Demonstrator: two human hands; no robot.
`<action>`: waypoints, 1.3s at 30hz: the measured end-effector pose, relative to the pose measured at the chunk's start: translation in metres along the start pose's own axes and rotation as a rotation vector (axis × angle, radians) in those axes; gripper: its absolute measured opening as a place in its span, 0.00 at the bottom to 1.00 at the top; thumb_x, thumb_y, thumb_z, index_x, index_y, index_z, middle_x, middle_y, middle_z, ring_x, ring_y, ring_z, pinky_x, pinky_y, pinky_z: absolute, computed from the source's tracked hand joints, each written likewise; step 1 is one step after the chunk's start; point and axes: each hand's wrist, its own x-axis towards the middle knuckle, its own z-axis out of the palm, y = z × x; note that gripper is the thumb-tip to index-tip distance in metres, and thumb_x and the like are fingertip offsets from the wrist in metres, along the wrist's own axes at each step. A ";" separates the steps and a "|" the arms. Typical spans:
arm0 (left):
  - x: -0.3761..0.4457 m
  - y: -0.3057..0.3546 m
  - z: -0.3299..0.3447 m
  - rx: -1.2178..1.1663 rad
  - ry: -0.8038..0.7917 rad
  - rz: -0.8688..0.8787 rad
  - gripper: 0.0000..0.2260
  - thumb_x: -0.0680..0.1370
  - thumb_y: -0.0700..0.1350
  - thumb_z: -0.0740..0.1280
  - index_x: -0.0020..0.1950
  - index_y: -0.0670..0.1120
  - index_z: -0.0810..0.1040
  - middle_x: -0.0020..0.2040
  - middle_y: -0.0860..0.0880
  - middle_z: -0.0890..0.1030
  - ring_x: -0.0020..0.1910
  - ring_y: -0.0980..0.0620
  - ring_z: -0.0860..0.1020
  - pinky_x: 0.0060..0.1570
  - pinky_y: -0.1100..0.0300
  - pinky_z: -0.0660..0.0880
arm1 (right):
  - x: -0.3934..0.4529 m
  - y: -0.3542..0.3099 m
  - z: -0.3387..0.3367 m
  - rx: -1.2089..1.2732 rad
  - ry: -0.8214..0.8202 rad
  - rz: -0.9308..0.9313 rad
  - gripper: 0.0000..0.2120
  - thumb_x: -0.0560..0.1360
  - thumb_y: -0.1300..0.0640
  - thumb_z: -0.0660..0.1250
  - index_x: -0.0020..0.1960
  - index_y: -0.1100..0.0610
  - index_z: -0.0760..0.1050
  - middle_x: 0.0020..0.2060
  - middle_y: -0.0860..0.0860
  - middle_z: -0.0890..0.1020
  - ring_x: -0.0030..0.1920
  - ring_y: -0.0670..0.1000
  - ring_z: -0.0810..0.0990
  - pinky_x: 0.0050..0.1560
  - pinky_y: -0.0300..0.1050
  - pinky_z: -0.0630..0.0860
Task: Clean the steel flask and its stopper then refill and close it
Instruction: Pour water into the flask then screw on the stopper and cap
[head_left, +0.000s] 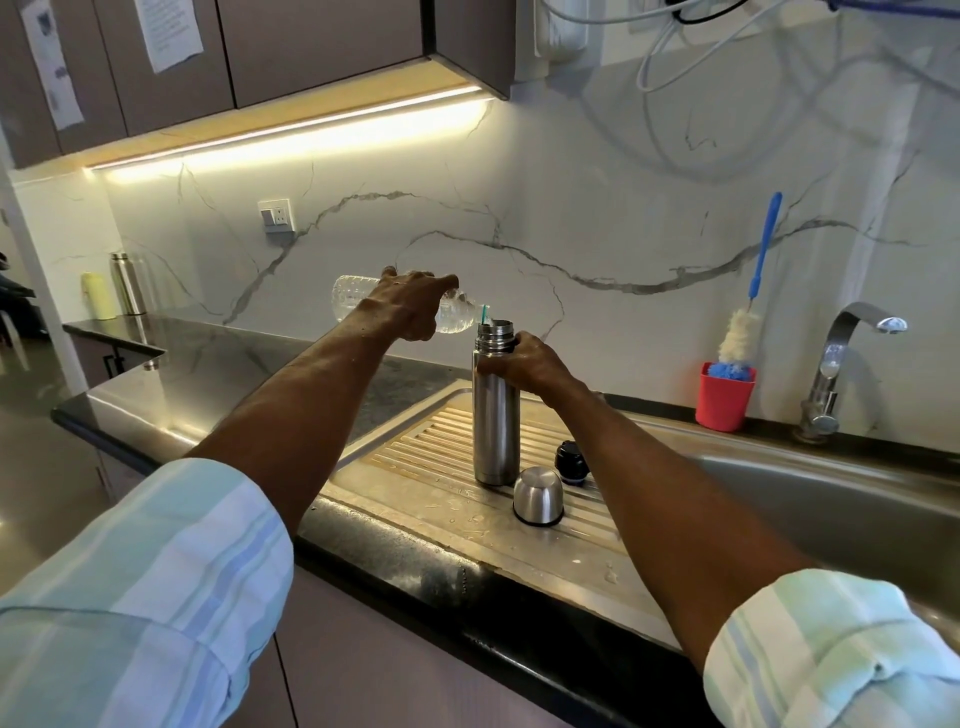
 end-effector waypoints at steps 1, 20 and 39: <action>0.000 0.000 0.000 -0.002 -0.001 -0.002 0.33 0.72 0.36 0.70 0.75 0.50 0.64 0.63 0.44 0.78 0.63 0.42 0.75 0.67 0.45 0.61 | 0.000 0.000 0.000 -0.002 -0.001 0.001 0.26 0.70 0.50 0.75 0.65 0.57 0.72 0.56 0.55 0.80 0.55 0.54 0.78 0.50 0.46 0.76; 0.003 0.000 0.000 0.013 0.006 0.007 0.32 0.72 0.35 0.70 0.74 0.51 0.65 0.64 0.44 0.78 0.63 0.42 0.75 0.67 0.45 0.60 | 0.003 0.001 0.000 0.011 -0.015 0.022 0.28 0.70 0.50 0.75 0.66 0.55 0.71 0.57 0.54 0.79 0.57 0.54 0.78 0.58 0.51 0.77; 0.005 0.004 -0.005 0.070 0.007 0.004 0.34 0.72 0.35 0.69 0.75 0.52 0.64 0.64 0.44 0.77 0.64 0.42 0.74 0.69 0.44 0.60 | 0.005 0.002 0.001 -0.008 -0.021 0.036 0.31 0.68 0.47 0.75 0.67 0.55 0.70 0.57 0.53 0.80 0.56 0.54 0.78 0.58 0.53 0.77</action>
